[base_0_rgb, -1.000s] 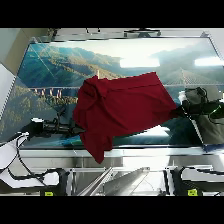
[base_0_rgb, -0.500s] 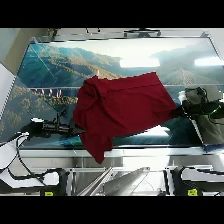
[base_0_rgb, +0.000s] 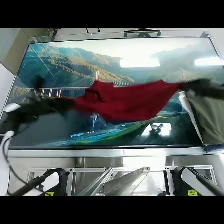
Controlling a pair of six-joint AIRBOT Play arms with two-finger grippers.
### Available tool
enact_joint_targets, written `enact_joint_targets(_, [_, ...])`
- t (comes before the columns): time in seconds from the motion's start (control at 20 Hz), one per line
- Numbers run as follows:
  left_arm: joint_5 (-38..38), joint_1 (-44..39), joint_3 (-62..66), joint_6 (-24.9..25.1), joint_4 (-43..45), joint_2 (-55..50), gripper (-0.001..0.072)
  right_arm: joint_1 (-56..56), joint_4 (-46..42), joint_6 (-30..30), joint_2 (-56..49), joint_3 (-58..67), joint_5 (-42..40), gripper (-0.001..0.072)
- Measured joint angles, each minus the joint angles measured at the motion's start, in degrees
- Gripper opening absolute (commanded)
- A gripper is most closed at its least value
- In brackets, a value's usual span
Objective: Fold the shirts.
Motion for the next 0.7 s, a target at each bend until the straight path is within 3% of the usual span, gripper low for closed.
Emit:
enact_joint_targets(0.15, [-3.43,4.37,15.69,-1.11,-17.09,8.33,0.0031,0.0,5.99,-4.31,13.88,7.19,-8.79,0.0017])
enact_joint_targets(0.35, [-2.27,18.38,34.25,-7.15,-27.74,14.14,0.0034,0.0,3.91,-7.1,26.56,14.51,-24.22,0.0017])
enact_joint_targets(0.55, [0.09,29.33,40.85,-11.72,-27.96,14.73,0.0035,0.02,-0.68,-4.55,27.26,17.35,-26.75,0.0016])
enact_joint_targets(0.7, [3.08,26.01,38.53,-12.94,-15.91,12.44,0.0035,1.07,-2.27,-2.32,20.31,17.81,-20.74,0.0015])
